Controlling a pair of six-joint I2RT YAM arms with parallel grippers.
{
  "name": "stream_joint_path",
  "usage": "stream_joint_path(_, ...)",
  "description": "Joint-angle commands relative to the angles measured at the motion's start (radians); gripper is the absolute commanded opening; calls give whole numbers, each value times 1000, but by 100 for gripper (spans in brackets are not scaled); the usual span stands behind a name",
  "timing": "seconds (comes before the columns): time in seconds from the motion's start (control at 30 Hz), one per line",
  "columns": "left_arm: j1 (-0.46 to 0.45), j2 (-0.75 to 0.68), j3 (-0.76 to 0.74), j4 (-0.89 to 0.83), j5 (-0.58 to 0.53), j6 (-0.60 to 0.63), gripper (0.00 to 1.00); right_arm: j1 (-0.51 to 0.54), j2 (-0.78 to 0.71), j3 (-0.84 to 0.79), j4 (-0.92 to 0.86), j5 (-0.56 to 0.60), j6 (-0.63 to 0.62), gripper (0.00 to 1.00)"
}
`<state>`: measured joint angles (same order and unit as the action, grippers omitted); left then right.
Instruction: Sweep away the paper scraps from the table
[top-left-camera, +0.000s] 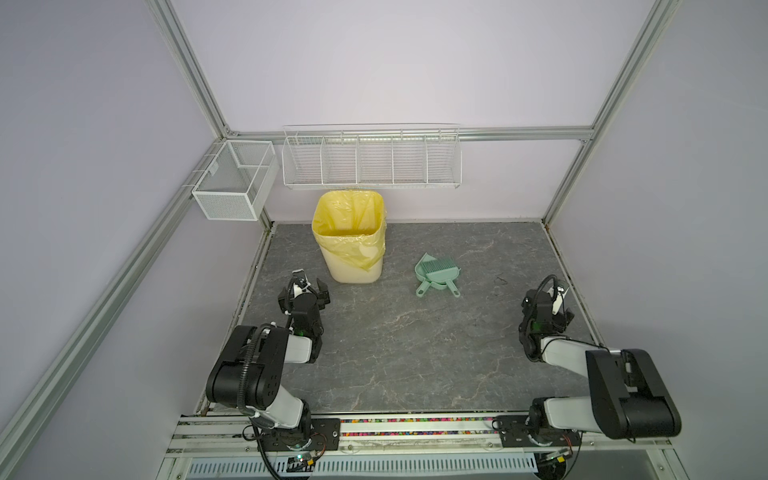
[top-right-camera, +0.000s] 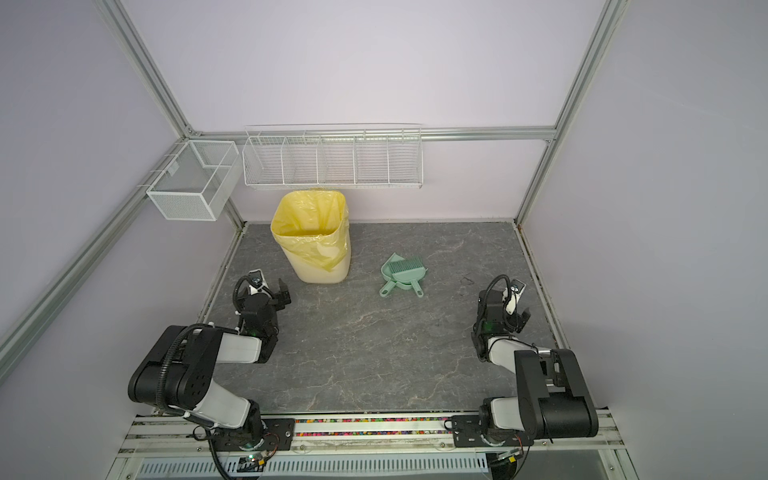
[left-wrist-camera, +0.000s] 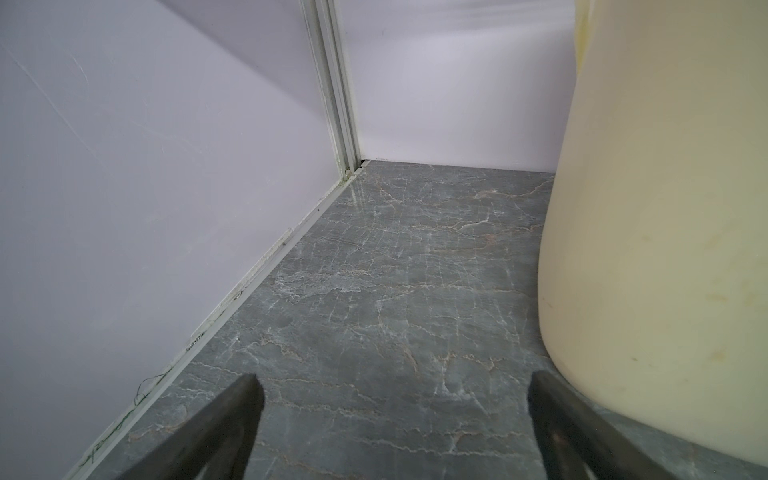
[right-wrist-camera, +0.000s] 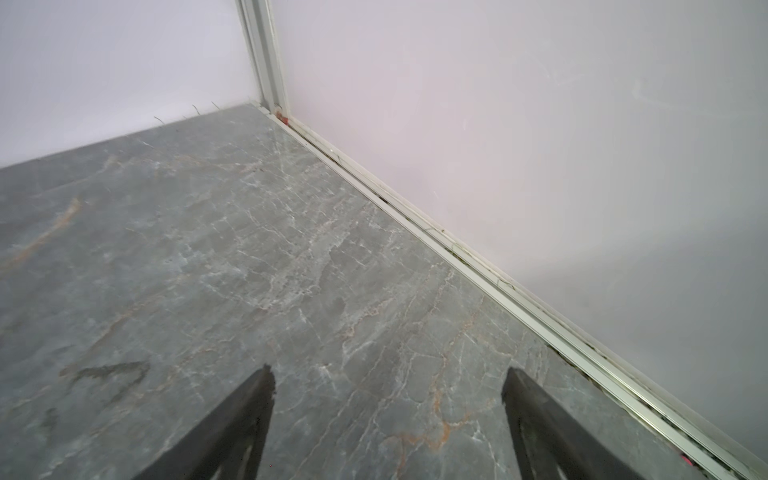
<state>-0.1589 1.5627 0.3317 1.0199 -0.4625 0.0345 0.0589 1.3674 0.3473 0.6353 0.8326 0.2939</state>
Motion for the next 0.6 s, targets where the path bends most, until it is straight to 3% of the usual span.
stream_joint_path(0.0, 4, 11, 9, 25, 10, -9, 99, 19, 10, -9, 115, 30, -63, 89)
stream_joint_path(0.37, 4, 10, 9, 26, 9, -10, 99, 83, 48, -27, 253, 30, -189, 89)
stream_joint_path(0.53, 10, 9, 8, 25, 9, -10, 99, 140, 118, -39, 402, -138, -388, 89)
stream_joint_path(0.57, 65, 4, 11, 8, 144, -32, 99, 173, 135, -50, 450, -159, -423, 89)
